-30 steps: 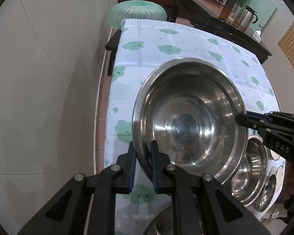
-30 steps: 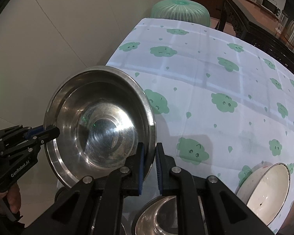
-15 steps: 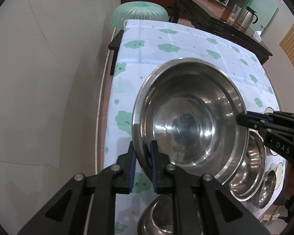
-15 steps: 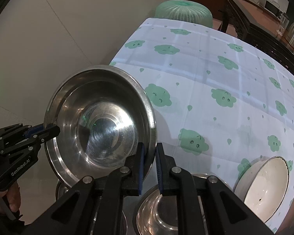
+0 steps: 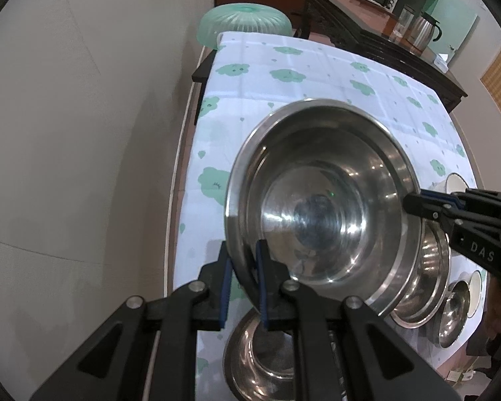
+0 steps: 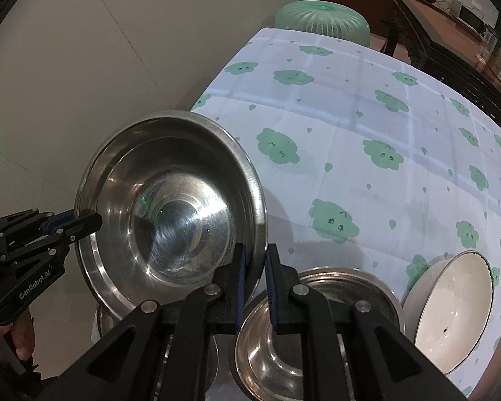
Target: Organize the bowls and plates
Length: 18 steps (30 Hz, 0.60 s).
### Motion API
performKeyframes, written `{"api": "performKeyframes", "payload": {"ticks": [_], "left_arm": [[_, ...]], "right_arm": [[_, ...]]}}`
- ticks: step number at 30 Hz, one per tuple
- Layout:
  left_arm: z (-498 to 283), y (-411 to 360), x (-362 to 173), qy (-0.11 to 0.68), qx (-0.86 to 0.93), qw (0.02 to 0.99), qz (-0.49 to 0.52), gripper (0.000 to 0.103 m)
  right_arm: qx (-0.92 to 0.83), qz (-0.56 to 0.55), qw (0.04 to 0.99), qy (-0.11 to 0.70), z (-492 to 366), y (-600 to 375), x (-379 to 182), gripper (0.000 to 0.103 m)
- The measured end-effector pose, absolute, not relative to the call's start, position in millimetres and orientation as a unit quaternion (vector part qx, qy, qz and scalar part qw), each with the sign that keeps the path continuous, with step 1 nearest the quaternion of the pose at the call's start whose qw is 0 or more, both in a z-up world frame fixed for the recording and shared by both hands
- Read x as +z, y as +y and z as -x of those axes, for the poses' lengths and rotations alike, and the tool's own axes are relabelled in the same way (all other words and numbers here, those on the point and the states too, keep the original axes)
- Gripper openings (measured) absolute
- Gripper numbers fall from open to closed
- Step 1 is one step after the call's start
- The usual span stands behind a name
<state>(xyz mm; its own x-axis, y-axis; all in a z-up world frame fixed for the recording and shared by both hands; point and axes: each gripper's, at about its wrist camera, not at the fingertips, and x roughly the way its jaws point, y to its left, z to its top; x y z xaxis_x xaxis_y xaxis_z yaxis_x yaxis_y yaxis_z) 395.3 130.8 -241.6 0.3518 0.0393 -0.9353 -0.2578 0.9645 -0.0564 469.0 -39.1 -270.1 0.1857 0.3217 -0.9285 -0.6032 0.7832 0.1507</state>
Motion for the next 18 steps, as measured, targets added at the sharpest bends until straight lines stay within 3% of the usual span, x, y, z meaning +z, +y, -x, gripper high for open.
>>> {"api": "performKeyframes", "payload": {"ticks": [18], "left_arm": [[-351.6,110.8,-240.4,0.564,0.121,0.810,0.107,0.011]], "right_arm": [[0.331,0.145,0.745,0.561,-431.4,-52.2,-271.0,0.013]]}}
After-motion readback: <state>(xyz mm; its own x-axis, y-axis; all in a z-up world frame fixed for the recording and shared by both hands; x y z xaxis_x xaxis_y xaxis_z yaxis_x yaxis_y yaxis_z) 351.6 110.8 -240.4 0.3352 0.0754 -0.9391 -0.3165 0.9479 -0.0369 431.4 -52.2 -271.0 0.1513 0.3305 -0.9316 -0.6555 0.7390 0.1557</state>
